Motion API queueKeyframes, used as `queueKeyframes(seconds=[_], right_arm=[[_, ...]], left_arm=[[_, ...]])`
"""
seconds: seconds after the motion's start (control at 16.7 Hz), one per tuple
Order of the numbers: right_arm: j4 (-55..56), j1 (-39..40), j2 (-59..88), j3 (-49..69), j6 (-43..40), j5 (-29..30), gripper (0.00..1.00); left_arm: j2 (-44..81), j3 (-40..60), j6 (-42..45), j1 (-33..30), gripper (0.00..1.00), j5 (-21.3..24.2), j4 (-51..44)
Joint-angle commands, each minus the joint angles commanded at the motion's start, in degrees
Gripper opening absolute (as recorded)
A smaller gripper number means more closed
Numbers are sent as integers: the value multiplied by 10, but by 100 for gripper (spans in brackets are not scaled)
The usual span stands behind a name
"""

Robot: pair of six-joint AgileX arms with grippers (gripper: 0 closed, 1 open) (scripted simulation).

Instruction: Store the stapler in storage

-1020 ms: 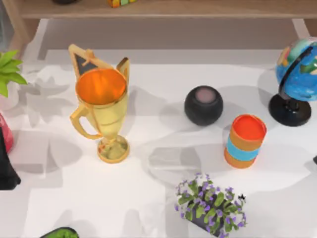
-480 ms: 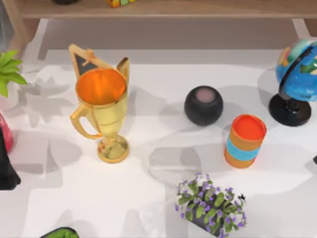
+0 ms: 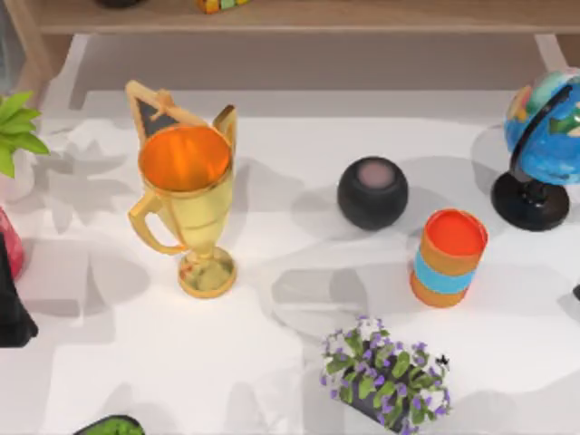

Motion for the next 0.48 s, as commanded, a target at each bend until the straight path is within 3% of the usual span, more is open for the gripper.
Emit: queueKeyframes(seconds=[0.48], right_arm=[[24, -13, -15, -40, 1, -14, 0]], left_arm=[[0, 0, 0, 0, 100, 0, 0]])
